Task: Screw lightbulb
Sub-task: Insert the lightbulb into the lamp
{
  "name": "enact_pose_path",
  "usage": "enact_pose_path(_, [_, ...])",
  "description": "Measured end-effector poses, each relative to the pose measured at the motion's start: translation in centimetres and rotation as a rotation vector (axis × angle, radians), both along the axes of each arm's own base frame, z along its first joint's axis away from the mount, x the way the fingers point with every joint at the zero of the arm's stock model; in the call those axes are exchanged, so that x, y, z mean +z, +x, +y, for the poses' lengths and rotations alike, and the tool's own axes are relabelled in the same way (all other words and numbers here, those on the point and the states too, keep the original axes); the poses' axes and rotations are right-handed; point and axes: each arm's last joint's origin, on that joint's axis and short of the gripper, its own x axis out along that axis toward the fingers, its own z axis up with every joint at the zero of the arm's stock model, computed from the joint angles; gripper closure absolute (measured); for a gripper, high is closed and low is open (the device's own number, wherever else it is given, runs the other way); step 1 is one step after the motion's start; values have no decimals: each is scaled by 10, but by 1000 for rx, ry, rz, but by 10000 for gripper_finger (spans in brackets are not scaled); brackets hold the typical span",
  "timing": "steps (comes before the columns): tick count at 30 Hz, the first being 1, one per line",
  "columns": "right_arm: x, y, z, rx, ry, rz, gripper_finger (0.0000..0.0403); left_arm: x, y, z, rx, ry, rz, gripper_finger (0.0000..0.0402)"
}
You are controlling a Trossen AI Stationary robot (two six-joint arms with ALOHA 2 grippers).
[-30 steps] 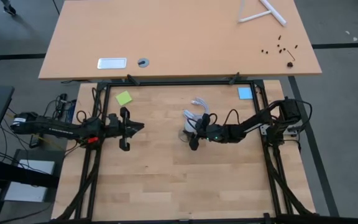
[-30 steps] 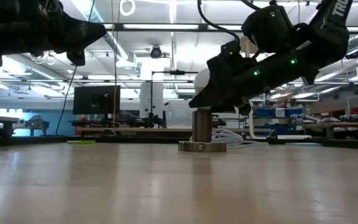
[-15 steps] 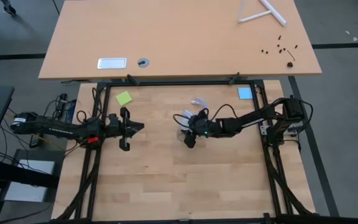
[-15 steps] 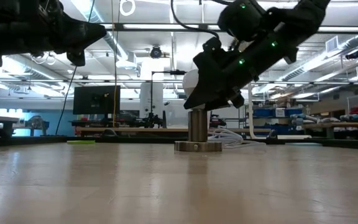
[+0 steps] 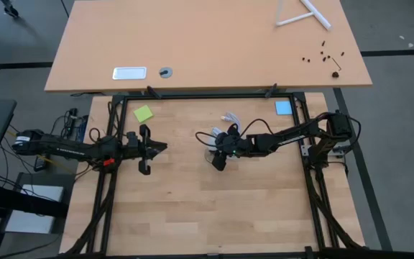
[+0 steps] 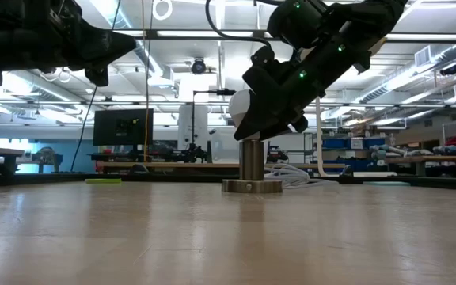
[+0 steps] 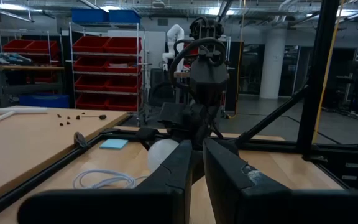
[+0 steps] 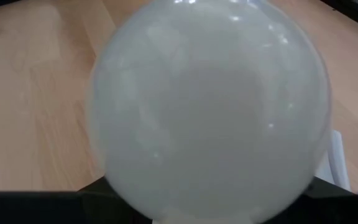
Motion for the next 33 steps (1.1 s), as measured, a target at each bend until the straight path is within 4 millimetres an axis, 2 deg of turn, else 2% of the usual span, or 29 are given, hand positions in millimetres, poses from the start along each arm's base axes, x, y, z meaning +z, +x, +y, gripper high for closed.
enact_pose_path(10, [1,-1,-1,-7,-5,0,190,0,0,0,-1,-4,-2,355])
enact_pose_path(16, [-3,-4,-3,-80,-41,-5,190,0,0,0,-5,-23,-2,355])
enact_pose_path(33, [-4,-6,-1,-83,-53,-22,190,-1,0,0,-4,-21,3,355])
